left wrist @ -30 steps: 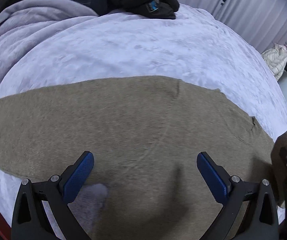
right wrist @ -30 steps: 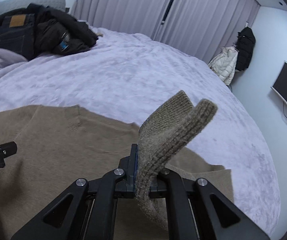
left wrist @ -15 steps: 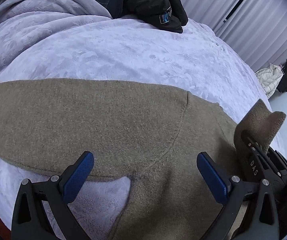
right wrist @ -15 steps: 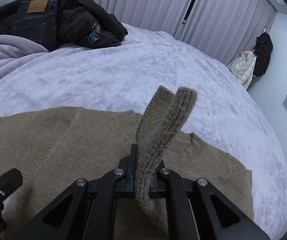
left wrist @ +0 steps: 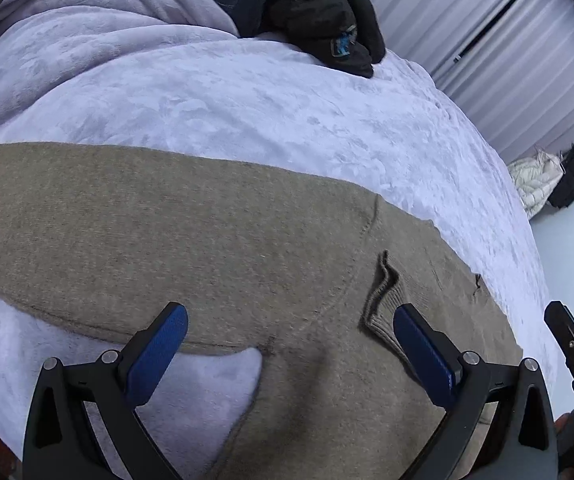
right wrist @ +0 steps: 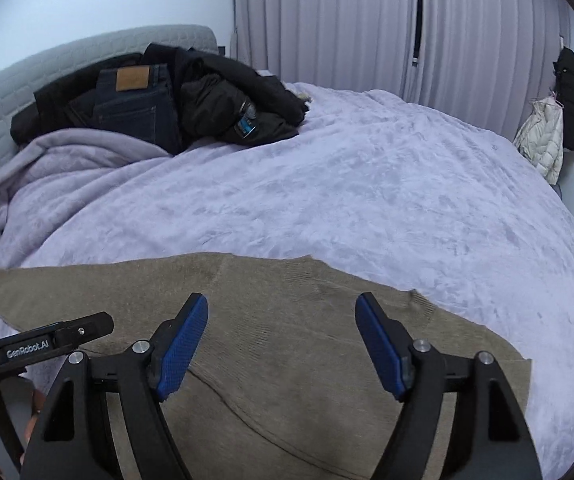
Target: Fold small clothes
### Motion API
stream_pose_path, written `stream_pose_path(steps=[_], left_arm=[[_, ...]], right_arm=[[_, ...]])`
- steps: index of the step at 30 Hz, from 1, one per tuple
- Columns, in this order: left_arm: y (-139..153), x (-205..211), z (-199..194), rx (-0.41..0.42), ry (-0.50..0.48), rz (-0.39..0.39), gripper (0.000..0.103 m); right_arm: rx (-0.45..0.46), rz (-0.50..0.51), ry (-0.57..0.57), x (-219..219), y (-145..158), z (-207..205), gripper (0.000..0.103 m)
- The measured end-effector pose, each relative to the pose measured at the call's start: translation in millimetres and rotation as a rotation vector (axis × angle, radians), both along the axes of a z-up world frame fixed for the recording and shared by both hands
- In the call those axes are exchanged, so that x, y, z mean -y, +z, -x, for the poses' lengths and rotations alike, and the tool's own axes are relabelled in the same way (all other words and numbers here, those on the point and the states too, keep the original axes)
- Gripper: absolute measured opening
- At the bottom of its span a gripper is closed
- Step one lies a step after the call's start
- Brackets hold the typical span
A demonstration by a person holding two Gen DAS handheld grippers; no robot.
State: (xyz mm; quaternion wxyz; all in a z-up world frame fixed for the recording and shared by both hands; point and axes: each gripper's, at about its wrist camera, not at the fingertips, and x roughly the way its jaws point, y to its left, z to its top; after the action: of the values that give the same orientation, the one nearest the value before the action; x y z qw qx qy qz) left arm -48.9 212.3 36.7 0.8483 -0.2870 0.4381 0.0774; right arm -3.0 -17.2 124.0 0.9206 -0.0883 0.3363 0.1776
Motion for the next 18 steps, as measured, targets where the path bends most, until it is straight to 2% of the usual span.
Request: stream_pose_path(steps=[3,5,8,11,13,15,16,18], left_arm=[[2.5,37.0,-17.4,-0.014,-0.098,-0.021,0.103],[9.0,71.7,-31.7,-0.011,-0.19,-0.037,0.103],[22.7,134.2,-49.7,0.036,-0.346,-0.109,0.103],[20.0,189.2,-67.7,0.057,-0.524,-0.145,0.103],[2.6,206.6,-82.1,-0.008,-0.538,-0.24,0.103],[-21.5,199.1,-92.4,-0.1,-0.493,-0.309,0.103],[-29.7,188.3,-91.4,-0.111,-0.471,-0.32,0.103],[-25.4,169.3,-80.4,-0.063,-0.447,-0.296,0.103]], right_arm=[[0.003,0.109,-0.183,59.2,-8.3,-4.9,0.08],[-0.063,0.206,-0.33,98.7,-31.9,-15.4,0.08],[-0.188,0.183,-0.432,141.1,-65.7,-22.4,0.08],[-0.259,0.161,-0.454,152.2,-97.0,-22.1,0.081],[-0.209,0.164,-0.468,149.3,-104.9,-18.3,0.083],[-0.178,0.183,-0.474,145.1,-106.3,-15.8,0.084],[-0.173,0.183,-0.473,147.0,-106.7,-15.1,0.084],[-0.173,0.153,-0.463,152.1,-107.2,-12.3,0.085]])
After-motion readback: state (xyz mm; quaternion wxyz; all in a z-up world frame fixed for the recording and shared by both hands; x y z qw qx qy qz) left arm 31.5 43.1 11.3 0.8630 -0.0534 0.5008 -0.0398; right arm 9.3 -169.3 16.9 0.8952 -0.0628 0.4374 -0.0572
